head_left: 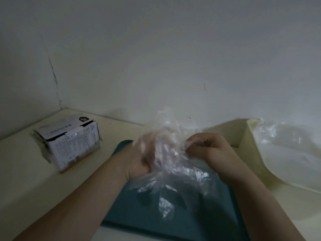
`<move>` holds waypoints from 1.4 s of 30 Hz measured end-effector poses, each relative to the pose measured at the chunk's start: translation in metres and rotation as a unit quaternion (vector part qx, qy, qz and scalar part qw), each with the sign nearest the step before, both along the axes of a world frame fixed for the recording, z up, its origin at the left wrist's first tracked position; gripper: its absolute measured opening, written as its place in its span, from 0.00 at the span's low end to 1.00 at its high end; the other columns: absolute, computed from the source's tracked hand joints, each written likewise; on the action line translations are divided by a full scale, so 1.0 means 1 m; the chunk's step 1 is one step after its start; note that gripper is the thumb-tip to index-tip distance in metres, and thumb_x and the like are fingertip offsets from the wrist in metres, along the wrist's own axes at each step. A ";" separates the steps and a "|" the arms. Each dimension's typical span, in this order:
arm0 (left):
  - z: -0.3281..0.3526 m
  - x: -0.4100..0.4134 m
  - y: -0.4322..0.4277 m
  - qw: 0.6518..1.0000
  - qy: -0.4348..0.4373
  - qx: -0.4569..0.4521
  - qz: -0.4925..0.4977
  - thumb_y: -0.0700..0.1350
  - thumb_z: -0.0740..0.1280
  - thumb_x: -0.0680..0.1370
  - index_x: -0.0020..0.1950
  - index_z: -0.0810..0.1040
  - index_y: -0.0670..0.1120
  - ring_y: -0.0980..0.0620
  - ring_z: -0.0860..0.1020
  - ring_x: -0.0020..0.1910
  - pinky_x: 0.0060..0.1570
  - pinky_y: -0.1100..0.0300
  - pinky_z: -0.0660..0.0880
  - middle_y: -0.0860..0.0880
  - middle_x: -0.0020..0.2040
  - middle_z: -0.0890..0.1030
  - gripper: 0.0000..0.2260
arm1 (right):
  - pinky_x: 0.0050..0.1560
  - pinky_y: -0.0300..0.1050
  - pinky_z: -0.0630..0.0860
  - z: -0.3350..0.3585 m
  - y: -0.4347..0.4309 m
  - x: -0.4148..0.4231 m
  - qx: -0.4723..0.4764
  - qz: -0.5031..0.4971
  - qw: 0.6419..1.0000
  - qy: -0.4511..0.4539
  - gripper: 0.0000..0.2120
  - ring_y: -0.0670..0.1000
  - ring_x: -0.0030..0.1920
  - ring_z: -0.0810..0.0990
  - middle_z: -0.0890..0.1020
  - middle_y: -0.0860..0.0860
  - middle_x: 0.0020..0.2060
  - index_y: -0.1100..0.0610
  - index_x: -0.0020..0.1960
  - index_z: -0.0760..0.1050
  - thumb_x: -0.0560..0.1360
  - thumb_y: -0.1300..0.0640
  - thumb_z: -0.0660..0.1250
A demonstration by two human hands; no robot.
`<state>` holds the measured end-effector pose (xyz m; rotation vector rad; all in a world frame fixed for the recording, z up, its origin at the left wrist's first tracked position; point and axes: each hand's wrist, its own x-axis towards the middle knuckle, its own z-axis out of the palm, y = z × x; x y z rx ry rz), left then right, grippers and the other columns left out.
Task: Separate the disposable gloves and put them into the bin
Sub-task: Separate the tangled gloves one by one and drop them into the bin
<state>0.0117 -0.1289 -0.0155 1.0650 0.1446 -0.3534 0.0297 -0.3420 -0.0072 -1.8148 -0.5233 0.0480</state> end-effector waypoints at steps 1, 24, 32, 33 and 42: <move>0.001 0.003 -0.002 0.999 -0.015 -0.028 0.001 0.54 0.70 0.78 0.53 0.85 0.39 0.47 0.82 0.37 0.40 0.55 0.81 0.43 0.41 0.82 0.18 | 0.44 0.52 0.76 -0.002 0.001 0.002 0.015 -0.037 0.999 0.025 0.07 0.54 0.37 0.78 0.81 0.61 0.35 0.67 0.41 0.82 0.77 0.64 0.72; 0.021 0.006 0.024 0.986 -0.134 0.076 0.071 0.48 0.74 0.74 0.61 0.85 0.43 0.46 0.84 0.47 0.42 0.53 0.83 0.43 0.56 0.86 0.17 | 0.34 0.48 0.79 0.033 0.004 -0.017 0.190 -0.244 0.948 0.077 0.10 0.54 0.33 0.82 0.86 0.59 0.40 0.62 0.52 0.82 0.82 0.56 0.67; 0.050 -0.003 -0.024 0.978 -0.141 0.134 0.082 0.43 0.73 0.79 0.56 0.83 0.43 0.44 0.87 0.44 0.40 0.54 0.82 0.41 0.51 0.87 0.07 | 0.40 0.51 0.81 0.106 -0.071 -0.026 0.068 -0.245 0.967 0.035 0.16 0.55 0.35 0.83 0.87 0.59 0.39 0.62 0.50 0.83 0.84 0.51 0.63; 0.057 -0.006 -0.033 0.976 -0.152 0.140 0.067 0.43 0.72 0.80 0.55 0.83 0.43 0.43 0.87 0.44 0.38 0.55 0.82 0.41 0.50 0.87 0.06 | 0.40 0.50 0.79 0.112 -0.088 -0.026 0.024 -0.258 0.966 0.019 0.17 0.54 0.35 0.82 0.87 0.59 0.38 0.62 0.49 0.84 0.84 0.51 0.63; 0.141 -0.030 -0.093 0.957 -0.253 0.140 -0.005 0.44 0.68 0.82 0.52 0.84 0.44 0.43 0.88 0.42 0.29 0.60 0.81 0.40 0.54 0.87 0.07 | 0.32 0.42 0.66 0.107 -0.199 0.001 -0.295 -0.367 0.882 0.005 0.21 0.52 0.26 0.68 0.69 0.50 0.23 0.65 0.34 0.78 0.79 0.52 0.70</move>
